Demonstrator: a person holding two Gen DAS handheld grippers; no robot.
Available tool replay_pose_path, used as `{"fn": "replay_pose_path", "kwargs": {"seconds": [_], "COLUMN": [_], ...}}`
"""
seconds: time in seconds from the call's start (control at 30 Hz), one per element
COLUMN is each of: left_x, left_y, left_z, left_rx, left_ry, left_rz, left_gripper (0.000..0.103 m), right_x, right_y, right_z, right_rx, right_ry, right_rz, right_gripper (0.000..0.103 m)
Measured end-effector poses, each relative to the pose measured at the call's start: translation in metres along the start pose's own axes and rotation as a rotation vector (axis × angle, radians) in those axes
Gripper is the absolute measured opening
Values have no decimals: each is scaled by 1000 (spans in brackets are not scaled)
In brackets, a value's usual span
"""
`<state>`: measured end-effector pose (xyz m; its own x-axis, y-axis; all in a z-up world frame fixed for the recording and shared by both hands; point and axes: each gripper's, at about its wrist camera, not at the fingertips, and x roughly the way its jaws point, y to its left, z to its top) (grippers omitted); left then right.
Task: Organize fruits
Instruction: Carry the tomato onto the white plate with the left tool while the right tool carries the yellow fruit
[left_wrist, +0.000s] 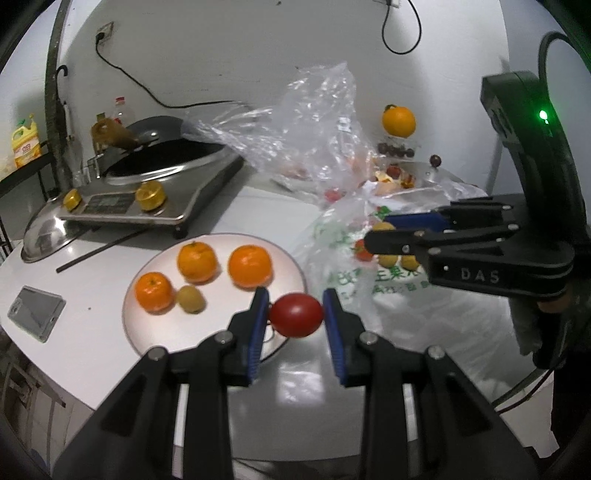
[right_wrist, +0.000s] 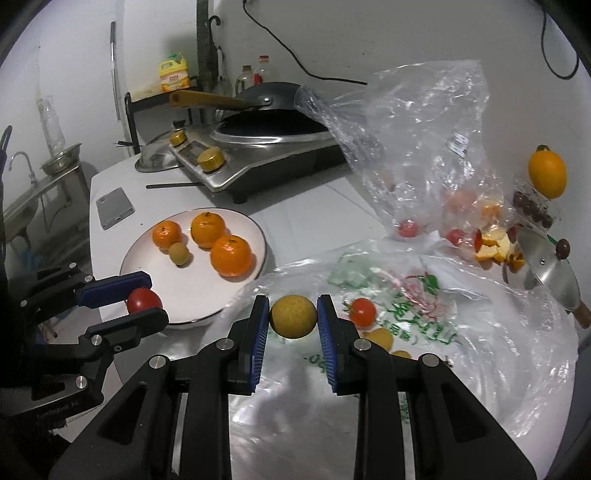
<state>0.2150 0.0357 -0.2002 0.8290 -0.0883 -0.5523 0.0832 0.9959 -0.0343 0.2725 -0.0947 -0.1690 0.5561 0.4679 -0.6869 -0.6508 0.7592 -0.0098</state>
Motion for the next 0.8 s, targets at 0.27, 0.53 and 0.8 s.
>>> {"fn": "replay_pose_path", "kwargs": {"seconds": [0.27,0.53,0.8], "left_x": [-5,-2,6], "left_y": [19,47,75], "left_z": [-6,-15,-20], "left_rx": [-21,-56,-67], "left_ry": [-5,2,10], "left_rz": [24,56,105], "left_gripper": [31,31,31], "right_x": [10,20,38], "right_y": [21,36,55], "right_z": [2,7,12], "right_rx": [-24,-43,-68], "right_ry": [11,20,32], "right_rz": [19,32,62], "right_gripper": [29,29,29]}}
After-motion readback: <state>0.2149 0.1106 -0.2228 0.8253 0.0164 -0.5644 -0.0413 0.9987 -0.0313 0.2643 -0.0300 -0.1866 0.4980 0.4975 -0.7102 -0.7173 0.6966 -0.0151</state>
